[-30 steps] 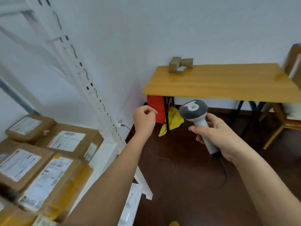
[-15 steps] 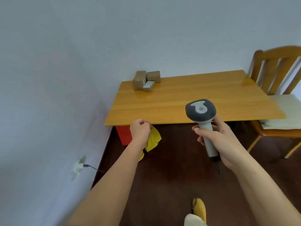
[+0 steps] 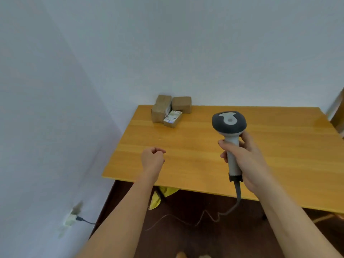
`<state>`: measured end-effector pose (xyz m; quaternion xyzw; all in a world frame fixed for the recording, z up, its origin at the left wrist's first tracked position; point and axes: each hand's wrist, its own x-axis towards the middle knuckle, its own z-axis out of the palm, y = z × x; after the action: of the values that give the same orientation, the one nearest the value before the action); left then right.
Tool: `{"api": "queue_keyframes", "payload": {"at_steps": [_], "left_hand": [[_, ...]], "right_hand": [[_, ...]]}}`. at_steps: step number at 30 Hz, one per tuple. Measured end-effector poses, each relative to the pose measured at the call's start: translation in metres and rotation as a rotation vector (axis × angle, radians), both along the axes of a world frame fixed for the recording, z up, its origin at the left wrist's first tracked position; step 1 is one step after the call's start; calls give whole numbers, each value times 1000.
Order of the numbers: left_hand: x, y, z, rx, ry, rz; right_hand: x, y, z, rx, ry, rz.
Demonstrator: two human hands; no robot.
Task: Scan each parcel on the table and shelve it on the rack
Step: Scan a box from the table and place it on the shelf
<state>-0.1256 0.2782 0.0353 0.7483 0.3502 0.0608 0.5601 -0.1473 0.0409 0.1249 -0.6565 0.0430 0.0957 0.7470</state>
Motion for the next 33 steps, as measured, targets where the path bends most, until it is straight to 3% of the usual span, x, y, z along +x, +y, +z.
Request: {"api": "queue_keyframes", "payload": {"at_steps": [7, 11, 19, 25, 33], "left_hand": [[134, 67, -53, 15, 93, -5], [209, 86, -71, 12, 204, -206], [326, 90, -129, 186, 303, -589], [348, 92, -175, 480, 557, -848], [288, 96, -177, 636, 343, -826]], "right_hand": [[131, 60, -36, -96, 90, 38], [205, 91, -42, -143, 149, 8], [296, 112, -77, -240, 241, 3], [324, 109, -102, -287, 295, 49], [329, 106, -107, -263, 342, 121]]}}
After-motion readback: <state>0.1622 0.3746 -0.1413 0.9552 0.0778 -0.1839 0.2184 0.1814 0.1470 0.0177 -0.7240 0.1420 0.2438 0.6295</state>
